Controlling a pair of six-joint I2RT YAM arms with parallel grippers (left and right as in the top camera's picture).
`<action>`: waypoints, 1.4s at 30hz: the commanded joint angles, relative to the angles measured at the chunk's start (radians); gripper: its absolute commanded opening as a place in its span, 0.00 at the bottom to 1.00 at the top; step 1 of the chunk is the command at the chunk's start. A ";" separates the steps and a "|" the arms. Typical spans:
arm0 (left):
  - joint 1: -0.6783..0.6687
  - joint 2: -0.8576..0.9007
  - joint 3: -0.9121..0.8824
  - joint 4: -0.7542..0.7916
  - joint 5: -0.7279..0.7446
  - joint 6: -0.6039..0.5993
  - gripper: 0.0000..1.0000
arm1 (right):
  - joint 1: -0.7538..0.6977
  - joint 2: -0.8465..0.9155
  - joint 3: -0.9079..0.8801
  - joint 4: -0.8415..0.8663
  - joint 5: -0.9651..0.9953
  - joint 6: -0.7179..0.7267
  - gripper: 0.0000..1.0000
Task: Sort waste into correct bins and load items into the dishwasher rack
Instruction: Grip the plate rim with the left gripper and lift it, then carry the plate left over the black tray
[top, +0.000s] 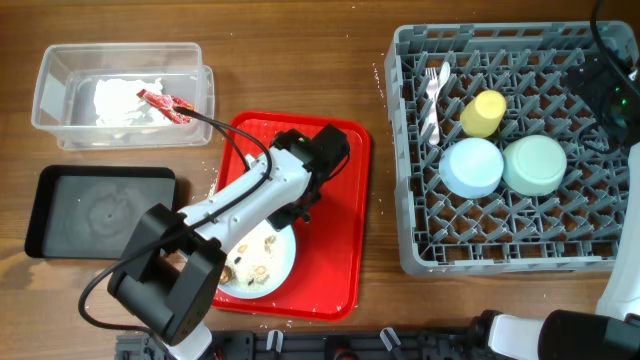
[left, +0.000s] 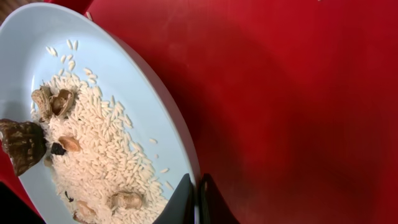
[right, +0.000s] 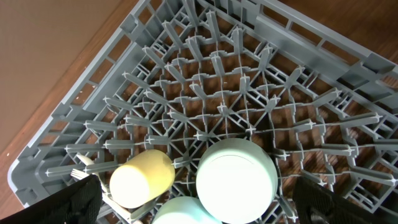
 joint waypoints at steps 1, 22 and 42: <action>0.002 0.005 0.021 -0.026 -0.040 0.041 0.04 | -0.003 0.010 -0.003 0.003 0.018 0.012 1.00; 0.079 0.005 0.169 -0.214 -0.195 0.174 0.04 | -0.003 0.010 -0.003 0.003 0.018 0.012 1.00; 0.518 0.005 0.352 0.024 -0.257 0.585 0.04 | -0.003 0.010 -0.003 0.003 0.018 0.012 1.00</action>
